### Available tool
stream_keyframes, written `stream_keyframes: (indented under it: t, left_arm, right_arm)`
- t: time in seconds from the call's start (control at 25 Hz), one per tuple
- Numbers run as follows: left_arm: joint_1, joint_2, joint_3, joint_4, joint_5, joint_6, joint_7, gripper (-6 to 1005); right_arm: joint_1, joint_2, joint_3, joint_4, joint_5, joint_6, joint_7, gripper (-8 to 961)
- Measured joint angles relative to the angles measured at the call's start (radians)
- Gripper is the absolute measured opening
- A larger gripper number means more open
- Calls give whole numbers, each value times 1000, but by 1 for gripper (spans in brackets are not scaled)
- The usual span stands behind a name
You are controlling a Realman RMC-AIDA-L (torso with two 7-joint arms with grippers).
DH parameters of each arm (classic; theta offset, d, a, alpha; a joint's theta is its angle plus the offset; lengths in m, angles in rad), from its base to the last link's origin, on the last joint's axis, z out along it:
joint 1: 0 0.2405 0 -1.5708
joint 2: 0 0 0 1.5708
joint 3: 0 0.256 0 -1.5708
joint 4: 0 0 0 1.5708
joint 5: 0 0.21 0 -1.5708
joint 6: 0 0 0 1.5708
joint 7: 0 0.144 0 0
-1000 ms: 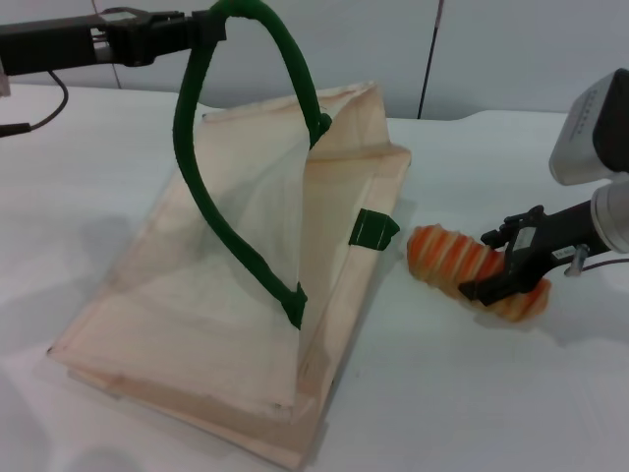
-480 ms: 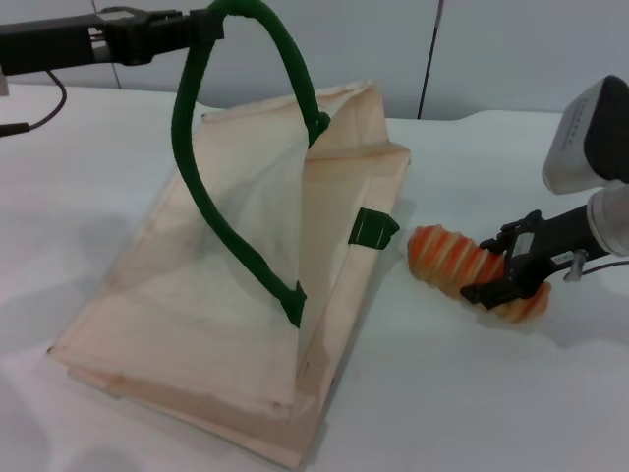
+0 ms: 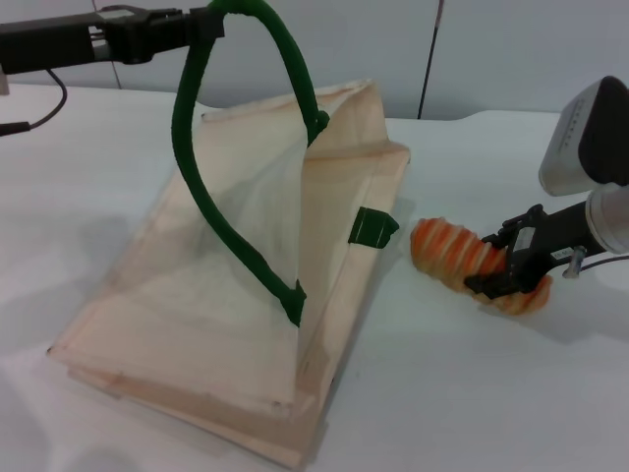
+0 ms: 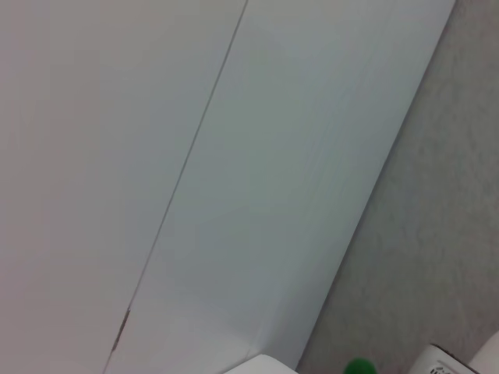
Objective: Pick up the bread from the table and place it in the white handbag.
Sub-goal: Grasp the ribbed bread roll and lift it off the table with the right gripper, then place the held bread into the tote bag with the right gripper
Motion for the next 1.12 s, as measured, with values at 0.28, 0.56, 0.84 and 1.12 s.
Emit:
stream_keyframes:
  t: [0.28,0.56,0.84,1.12]
  left_arm:
    - [2,2,0,-2,-1,0,0,122]
    - [3,2,0,-4,-6,0,0,121]
    - [6,3,0,-7,-9,0,-1,121]
    - [5,4,0,-8,-8,0,-10,121]
  right_arm:
    - [1,0,-15,1,13,18,-25,631]
    - [-9,-4,-6,-9,67,31,-55,602]
    - [-43,-17,29,-90,117,94,-69,534]
    - [-54,-18,117,-188,117,238,-88,475]
